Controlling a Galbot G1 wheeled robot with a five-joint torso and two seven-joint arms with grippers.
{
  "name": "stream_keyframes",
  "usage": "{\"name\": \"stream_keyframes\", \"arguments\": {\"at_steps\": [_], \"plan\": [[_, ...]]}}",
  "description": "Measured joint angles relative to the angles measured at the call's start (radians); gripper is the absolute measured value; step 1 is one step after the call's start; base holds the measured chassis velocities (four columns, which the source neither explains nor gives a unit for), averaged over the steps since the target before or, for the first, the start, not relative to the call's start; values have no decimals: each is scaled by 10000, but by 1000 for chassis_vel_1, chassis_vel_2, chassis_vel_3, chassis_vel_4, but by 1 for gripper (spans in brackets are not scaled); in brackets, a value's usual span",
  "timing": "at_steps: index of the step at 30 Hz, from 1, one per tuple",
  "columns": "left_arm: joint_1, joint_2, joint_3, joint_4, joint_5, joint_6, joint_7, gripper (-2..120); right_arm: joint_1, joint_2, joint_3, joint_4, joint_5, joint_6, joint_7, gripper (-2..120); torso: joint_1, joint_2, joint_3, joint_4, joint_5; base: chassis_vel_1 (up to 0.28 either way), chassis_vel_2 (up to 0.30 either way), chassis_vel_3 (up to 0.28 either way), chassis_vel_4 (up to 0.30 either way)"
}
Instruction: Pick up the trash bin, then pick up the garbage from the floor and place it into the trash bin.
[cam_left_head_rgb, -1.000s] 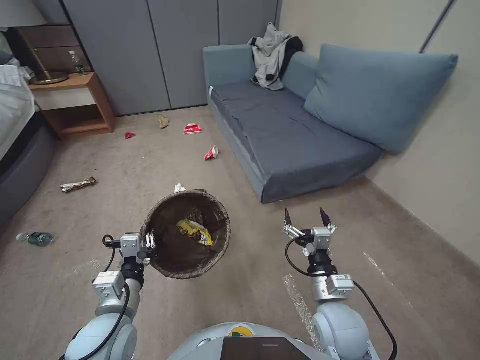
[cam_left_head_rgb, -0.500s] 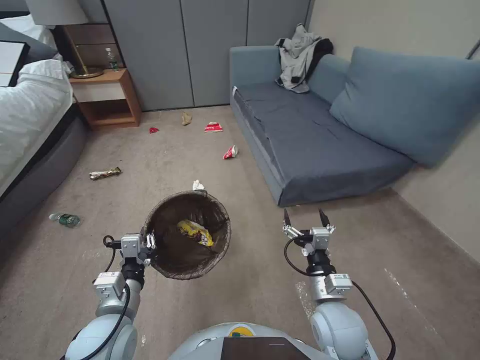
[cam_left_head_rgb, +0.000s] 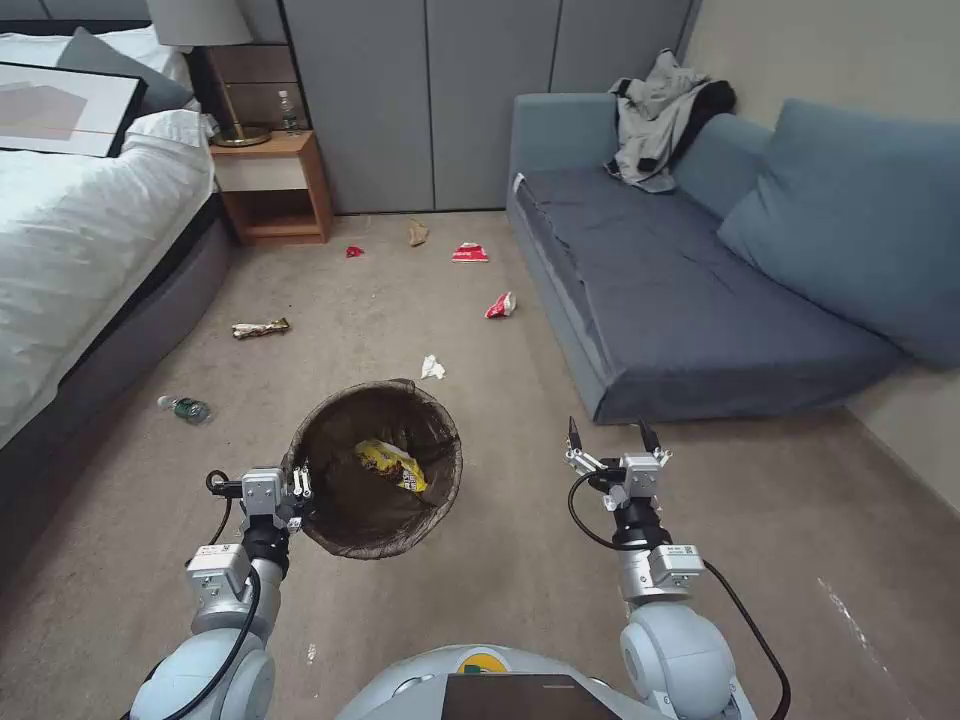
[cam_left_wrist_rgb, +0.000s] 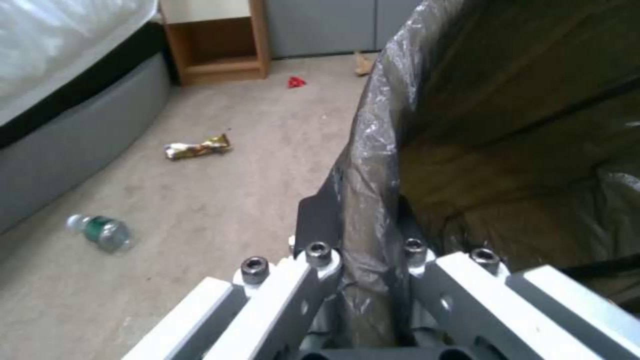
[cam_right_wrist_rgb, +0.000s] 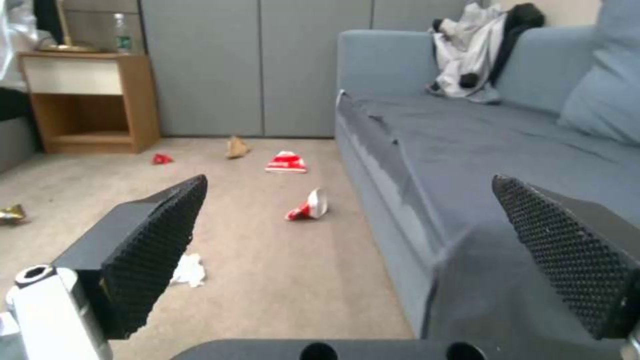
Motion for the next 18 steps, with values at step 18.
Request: {"name": "stream_keyframes", "arguments": {"at_steps": [18], "plan": [[-56, -17, -14, 99, 9, -48, 6, 0, 87, -29, 72, -33, 17, -88, 121, 100, 0, 0, 0, 2, 0, 43, 39, 42, 50]]}}
